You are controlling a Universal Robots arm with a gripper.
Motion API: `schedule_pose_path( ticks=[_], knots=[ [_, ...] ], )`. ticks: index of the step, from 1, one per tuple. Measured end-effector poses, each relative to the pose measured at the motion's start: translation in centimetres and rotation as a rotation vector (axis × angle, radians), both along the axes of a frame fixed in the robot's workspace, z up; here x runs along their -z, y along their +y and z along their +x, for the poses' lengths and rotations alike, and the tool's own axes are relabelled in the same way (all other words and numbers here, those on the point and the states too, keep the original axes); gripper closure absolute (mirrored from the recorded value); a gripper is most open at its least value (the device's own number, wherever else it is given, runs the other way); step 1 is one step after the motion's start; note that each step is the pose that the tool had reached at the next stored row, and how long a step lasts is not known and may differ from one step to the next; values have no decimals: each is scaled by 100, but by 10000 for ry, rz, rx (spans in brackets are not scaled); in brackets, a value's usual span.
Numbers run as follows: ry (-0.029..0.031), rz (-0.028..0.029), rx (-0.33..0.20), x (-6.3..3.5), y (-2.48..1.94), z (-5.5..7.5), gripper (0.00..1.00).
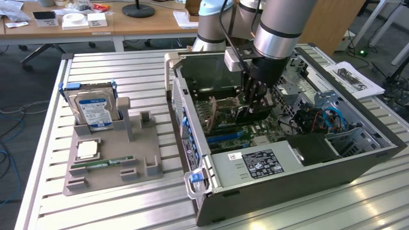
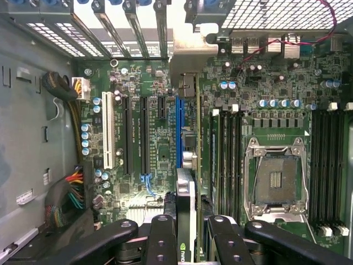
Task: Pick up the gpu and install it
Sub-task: 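Insert the gpu into the slot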
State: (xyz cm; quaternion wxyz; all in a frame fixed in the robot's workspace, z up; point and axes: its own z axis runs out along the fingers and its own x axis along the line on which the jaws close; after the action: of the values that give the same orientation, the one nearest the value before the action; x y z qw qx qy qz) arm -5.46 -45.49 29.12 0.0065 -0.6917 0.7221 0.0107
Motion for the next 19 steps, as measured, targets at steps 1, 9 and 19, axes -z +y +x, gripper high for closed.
schedule_pose_path(
  ticks=[1,9,19],
  knots=[
    [0,-1,1,4,0,-3,73],
    [-1,1,1,54,0,-23,73],
    [-1,0,0,76,0,-35,73]
  ],
)
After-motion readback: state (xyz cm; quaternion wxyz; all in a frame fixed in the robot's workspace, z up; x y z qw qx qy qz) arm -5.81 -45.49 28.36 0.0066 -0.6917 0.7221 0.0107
